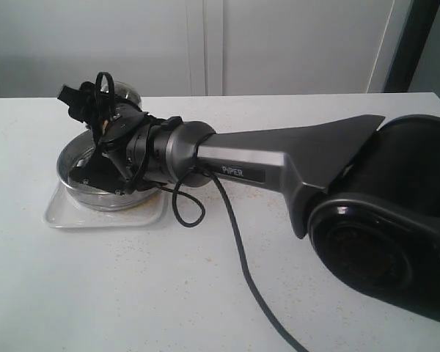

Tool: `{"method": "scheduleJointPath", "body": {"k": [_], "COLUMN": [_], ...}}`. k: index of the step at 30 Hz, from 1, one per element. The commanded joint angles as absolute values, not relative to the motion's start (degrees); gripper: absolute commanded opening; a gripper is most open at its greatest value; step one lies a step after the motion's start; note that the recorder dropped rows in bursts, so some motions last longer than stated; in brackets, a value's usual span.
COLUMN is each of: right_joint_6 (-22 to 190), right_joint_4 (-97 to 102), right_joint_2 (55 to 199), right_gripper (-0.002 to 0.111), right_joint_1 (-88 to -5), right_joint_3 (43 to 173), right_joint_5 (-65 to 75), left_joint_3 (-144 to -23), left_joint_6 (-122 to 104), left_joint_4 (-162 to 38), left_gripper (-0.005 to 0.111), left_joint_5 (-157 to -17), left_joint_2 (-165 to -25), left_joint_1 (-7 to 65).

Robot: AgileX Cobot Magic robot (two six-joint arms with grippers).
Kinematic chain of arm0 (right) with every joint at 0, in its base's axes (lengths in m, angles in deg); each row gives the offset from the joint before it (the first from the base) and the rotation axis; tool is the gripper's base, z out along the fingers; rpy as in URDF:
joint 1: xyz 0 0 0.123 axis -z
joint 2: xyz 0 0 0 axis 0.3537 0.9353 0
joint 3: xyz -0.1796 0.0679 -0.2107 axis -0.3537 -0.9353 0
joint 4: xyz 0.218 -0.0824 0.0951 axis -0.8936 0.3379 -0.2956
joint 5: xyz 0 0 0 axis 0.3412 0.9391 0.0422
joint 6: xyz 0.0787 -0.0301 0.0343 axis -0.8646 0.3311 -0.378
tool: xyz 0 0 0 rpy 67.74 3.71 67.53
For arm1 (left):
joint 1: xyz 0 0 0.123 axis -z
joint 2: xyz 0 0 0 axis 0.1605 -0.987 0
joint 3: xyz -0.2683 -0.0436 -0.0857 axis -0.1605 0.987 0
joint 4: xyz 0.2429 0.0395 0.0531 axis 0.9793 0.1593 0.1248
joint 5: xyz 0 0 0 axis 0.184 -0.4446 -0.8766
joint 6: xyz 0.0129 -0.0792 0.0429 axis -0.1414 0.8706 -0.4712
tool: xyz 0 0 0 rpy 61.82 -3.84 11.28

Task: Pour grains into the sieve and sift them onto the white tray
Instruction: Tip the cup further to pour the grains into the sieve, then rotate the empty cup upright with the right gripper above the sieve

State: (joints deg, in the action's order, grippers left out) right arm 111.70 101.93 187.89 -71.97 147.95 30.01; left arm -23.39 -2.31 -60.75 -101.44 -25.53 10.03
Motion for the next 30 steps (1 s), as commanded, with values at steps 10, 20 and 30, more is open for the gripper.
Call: {"method": "scheduleJointPath", "body": {"k": [10,20,30], "right_joint_6": [96.84,58.79,39.17], "right_joint_4": [101.37,94.51,76.86], "right_joint_2": [188.21,186.98,183.04], "right_gripper": [0.000,0.000,0.000], "right_joint_1": [-73.52,-72.71,-72.50], "right_joint_3": [153.01,153.49,153.49], "right_joint_5": [33.70,35.76,27.94], "left_joint_3": [-23.11,-23.11,-23.11], "left_joint_6": [-2.46,-2.46,-2.46], "left_joint_4": [-61.13,-61.13,-61.13], "left_gripper": [0.000,0.000,0.000], "left_joint_5": [-101.32,-101.32,-101.32], "left_joint_2": [-25.28,-25.28,-25.28], "left_joint_1": [9.84,9.84,9.84]}}
